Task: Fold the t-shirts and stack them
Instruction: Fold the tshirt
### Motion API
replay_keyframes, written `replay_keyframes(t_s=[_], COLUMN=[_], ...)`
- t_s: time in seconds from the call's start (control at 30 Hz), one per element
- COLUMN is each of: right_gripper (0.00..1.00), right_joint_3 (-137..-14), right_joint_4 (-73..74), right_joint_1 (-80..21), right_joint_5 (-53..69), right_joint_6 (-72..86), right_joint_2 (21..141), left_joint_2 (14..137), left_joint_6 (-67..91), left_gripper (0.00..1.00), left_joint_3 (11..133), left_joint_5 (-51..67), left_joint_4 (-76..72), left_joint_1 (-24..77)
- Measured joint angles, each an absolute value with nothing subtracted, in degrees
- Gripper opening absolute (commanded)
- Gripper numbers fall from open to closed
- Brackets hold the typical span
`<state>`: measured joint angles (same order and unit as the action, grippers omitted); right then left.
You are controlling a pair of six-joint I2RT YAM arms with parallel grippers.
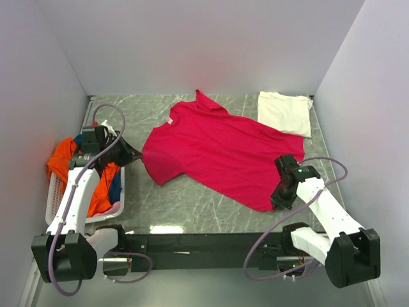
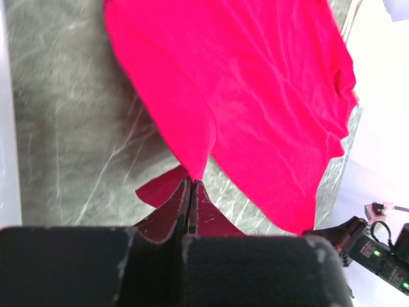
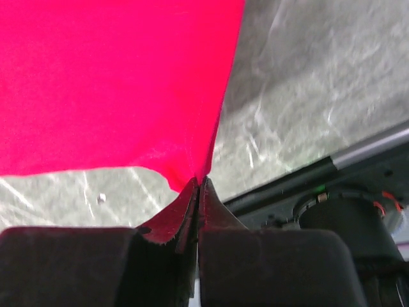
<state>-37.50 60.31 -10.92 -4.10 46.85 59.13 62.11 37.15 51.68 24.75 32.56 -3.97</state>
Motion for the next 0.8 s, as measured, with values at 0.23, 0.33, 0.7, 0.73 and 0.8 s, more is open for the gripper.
replay_keyframes(t_s=[0.23, 0.33, 0.7, 0.73, 0.8], right_gripper=[0.00, 0.00, 0.00, 0.00, 0.00], right_joint_3=[-39.38, -39.38, -39.35, -39.38, -39.38], right_joint_4=[65.84, 67.92, 69.73, 69.58, 68.79], right_joint_1=[-15.77, -17.34, -19.53, -19.53, -19.53], right_joint_5=[-3.33, -3.09, -2.07, -2.11, -2.11], right_joint_6=[48.80, 49.98, 53.12, 53.12, 53.10], right_joint_2=[56.49, 54.85, 52.95, 53.34, 54.74], left_joint_2=[58.50, 56.47, 54.94, 55.96, 58.33], left_joint_6=[36.01, 35.51, 34.61, 34.59, 34.57], left_gripper=[0.01, 0.01, 0.01, 0.01, 0.01], left_joint_3=[50.70, 50.70, 49.08, 49.10, 49.12], left_joint_5=[23.77, 22.94, 21.52, 22.00, 22.83], left_joint_4=[38.30, 40.38, 42.85, 42.26, 40.99], left_joint_1=[-4.60, -4.69, -4.71, -4.71, -4.71])
